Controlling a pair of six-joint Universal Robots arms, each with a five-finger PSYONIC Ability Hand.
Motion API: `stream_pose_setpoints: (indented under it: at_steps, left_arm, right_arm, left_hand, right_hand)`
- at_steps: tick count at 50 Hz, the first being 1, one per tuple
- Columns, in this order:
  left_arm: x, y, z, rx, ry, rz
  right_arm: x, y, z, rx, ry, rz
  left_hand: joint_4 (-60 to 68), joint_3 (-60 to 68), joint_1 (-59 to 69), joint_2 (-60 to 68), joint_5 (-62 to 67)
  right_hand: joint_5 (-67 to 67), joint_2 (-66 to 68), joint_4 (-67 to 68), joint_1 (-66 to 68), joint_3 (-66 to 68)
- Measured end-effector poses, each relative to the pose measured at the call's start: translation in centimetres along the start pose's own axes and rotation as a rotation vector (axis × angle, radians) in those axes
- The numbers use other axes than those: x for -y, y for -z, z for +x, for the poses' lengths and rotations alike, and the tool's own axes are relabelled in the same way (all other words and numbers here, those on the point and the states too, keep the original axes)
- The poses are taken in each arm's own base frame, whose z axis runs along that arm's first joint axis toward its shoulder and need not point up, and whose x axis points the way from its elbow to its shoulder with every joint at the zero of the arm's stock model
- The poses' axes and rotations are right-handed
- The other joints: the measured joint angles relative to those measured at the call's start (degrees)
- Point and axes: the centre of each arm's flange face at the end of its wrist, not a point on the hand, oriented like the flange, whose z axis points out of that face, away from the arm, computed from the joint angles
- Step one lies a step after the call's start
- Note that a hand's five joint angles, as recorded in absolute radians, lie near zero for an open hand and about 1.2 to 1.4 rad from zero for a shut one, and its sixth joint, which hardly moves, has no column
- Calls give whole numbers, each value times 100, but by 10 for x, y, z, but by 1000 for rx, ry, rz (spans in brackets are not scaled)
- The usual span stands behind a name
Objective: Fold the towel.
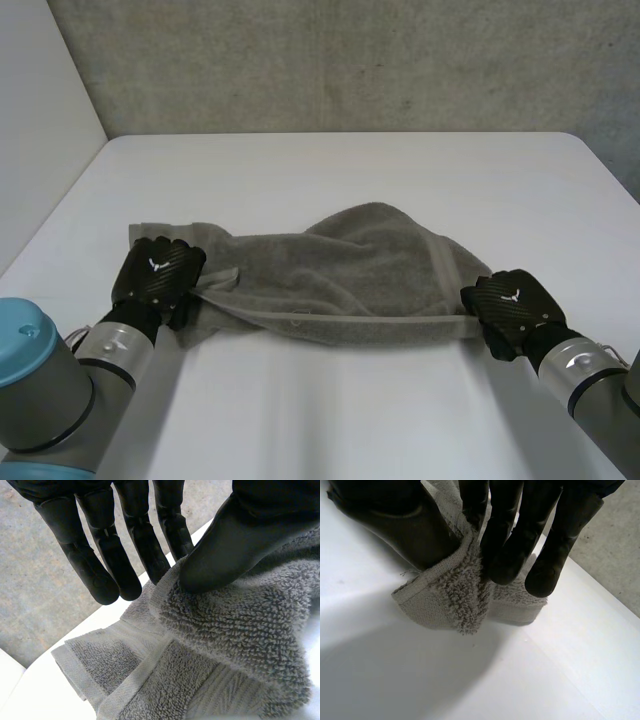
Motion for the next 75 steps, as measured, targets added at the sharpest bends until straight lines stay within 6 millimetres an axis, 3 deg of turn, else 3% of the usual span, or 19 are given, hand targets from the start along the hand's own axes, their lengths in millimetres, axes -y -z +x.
stream_pose_setpoints:
  at_steps: [5,8,11,14,24,36,45,52,62,65,67,71,75]
  left_arm:
    - [0,2,2,-7,-1,0]
    - [1,3,3,-10,-2,2]
    - [5,7,3,-13,-6,13]
    - [10,12,2,-15,-9,32]
    - [35,24,-4,-60,-8,120]
    - [27,26,0,-218,27,64]
    - [33,12,10,-399,52,59]
    - [31,0,13,-514,40,-62]
    - [15,0,22,-728,-240,-253]
    - [12,1,23,-764,-278,-272]
    - [11,1,24,-777,-292,-276]
    - [13,-2,23,-764,-303,-256]
    - [22,-8,20,-718,-297,-211]
  right_arm:
    - [7,0,8,-27,-35,24]
    - [15,1,21,-69,-56,48]
    - [20,4,41,-136,-75,68]
    - [22,7,54,-179,-80,75]
    - [19,10,75,-243,-70,59]
    - [7,6,69,-215,-51,9]
    - [4,5,67,-207,-56,-2]
    - [3,5,65,-203,-56,-6]
    - [2,6,64,-200,-43,-11]
    - [2,6,64,-201,-41,-11]
    - [2,6,64,-201,-41,-11]
    - [2,6,65,-202,-40,-10]
    - [2,6,65,-203,-40,-10]
  left_hand:
    - [-732,-834,-467,-744,-582]
    - [-2105,-2140,-1816,-2055,-1945]
    - [-4165,-4227,-3942,-4157,-4060]
    - [-4707,-4824,-4439,-4713,-4673]
    - [-4897,-5081,-4678,-4957,-4987]
    - [-4897,-5091,-4678,-4955,-4957]
    - [-4884,-4937,-4636,-4882,-4723]
    - [-4884,-4863,-4566,-4798,-4645]
    - [-4453,-4508,-4202,-4459,-4329]
    - [-3619,-3636,-3315,-3602,-3521]
    - [-1909,-2054,-1640,-2004,-1883]
    - [88,-10,249,61,121]
    - [579,612,273,488,420]
  right_hand:
    - [0,0,0,0,0]
    - [0,0,0,0,0]
    - [0,0,0,0,0]
    - [0,0,0,0,0]
    - [0,0,0,0,1]
    - [0,0,0,0,1]
    - [0,0,0,0,1]
    - [0,0,0,0,1]
    - [0,0,0,0,2]
    - [0,0,0,0,2]
    - [0,0,0,0,2]
    - [0,0,0,0,2]
    - [0,0,0,0,2]
